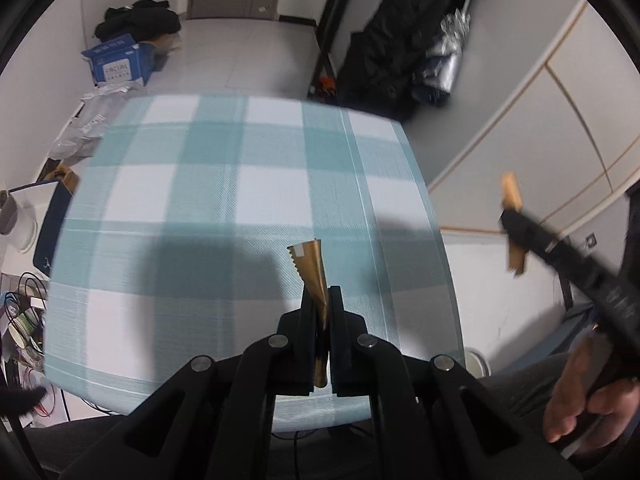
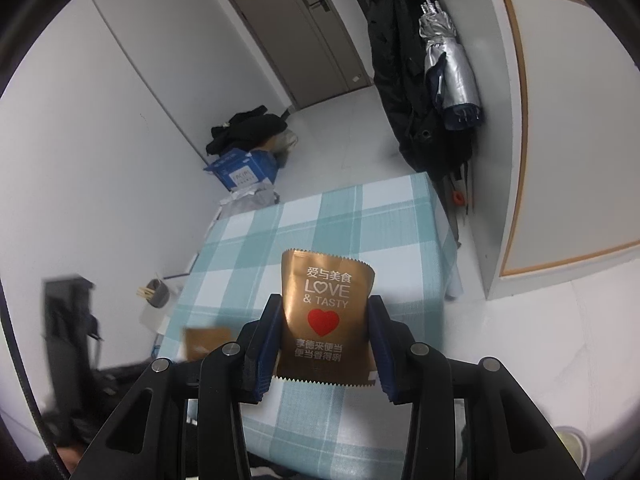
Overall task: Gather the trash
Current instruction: 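Carry both gold packets with both grippers over the white trash bin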
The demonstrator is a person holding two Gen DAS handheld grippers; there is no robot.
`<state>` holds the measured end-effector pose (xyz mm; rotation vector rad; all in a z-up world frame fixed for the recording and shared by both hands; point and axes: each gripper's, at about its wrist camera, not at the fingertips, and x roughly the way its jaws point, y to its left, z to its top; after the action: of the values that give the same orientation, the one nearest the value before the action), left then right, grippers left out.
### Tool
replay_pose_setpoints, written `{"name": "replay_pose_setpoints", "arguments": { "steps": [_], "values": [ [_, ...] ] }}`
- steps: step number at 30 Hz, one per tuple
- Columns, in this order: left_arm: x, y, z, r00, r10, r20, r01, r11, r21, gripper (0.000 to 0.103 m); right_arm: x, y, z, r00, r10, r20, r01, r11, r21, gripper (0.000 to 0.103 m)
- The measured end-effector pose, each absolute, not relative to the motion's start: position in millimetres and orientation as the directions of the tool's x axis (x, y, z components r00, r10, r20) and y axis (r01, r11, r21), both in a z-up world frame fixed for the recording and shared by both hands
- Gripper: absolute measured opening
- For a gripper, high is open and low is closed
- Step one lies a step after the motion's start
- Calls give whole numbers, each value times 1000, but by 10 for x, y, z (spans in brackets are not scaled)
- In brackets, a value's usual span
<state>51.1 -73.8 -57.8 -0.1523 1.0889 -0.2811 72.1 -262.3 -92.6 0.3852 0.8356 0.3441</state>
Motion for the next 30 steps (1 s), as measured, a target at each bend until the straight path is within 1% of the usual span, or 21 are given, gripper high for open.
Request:
{"name": "replay_pose_setpoints", "arguments": {
  "steps": [6,12,15,23,30],
  "values": [
    [507,-561,-245,519,-312,-796,157,950,-270,1,752,-2408,-929,603,421,-678,-169,898,407,40],
    [487,-427,98,583,-343,-736,180,938,-295,1,741,-2306,-728,624,434,-650,-180,889,421,40],
    [477,-413,236,606,-362,-709,199,931,-306,1,715,-2240,-572,635,435,-638,-204,891,405,40],
    [450,-536,603,647,-426,-632,272,904,-331,1,555,-2297,-5,691,448,-567,-246,884,397,40],
    [356,-857,915,644,-509,-571,372,860,-348,1,278,-2697,506,763,424,-488,-241,887,393,40]
  ]
}}
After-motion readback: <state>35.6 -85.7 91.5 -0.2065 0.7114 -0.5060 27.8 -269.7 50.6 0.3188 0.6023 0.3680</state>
